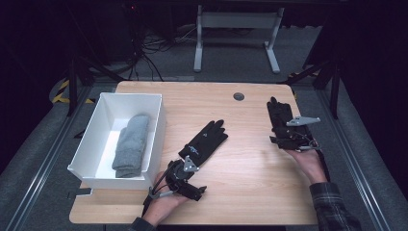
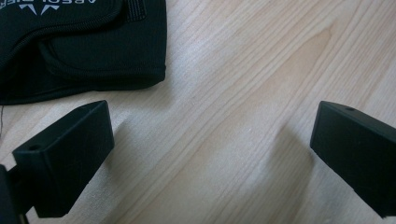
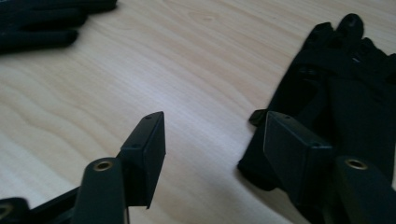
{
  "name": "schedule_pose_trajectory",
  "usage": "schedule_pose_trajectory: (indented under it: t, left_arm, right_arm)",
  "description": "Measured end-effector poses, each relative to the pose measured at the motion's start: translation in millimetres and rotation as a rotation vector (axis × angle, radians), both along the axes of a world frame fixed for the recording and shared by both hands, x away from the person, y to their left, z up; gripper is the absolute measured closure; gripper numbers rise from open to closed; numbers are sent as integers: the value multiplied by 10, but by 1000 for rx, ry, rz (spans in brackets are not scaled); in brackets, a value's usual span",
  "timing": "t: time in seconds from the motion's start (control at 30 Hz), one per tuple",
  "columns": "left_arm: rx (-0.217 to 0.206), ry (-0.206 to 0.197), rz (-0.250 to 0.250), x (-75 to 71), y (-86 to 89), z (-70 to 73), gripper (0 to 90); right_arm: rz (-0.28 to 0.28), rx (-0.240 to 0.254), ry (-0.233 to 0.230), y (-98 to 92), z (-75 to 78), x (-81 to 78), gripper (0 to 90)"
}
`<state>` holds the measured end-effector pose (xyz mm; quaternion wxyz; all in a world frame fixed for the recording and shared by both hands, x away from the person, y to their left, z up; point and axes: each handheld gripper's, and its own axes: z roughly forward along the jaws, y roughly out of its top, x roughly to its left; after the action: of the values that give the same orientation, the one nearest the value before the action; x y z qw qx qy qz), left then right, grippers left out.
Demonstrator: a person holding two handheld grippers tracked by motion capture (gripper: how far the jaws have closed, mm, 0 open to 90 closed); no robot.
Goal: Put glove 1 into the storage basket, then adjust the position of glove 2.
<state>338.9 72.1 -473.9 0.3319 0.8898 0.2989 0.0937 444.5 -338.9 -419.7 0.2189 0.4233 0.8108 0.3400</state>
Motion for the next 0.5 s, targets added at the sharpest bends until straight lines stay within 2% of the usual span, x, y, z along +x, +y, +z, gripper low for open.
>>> schedule_pose_trajectory:
  t: [0.03, 0.1, 0.27, 0.33, 0.5]
  left_arm:
    - [-7, -14, -3, -11, 4, -16, 0]
    - [-33, -38, -12, -20, 26, -45, 0]
    - [-38, -39, -15, -17, 30, -48, 0]
    - [-38, -39, -15, -17, 30, -48, 0]
    - [-38, -39, -15, -17, 31, -48, 0]
  right_arm:
    - [-11, 8, -1, -22, -3, 31, 422]
    - [-33, -12, 0, -55, -23, 105, 431]
    - [-87, -25, 2, -154, -111, 258, 489]
    - [-94, -18, 7, -172, -130, 274, 497]
    - [-107, -45, 42, -210, -224, 311, 575]
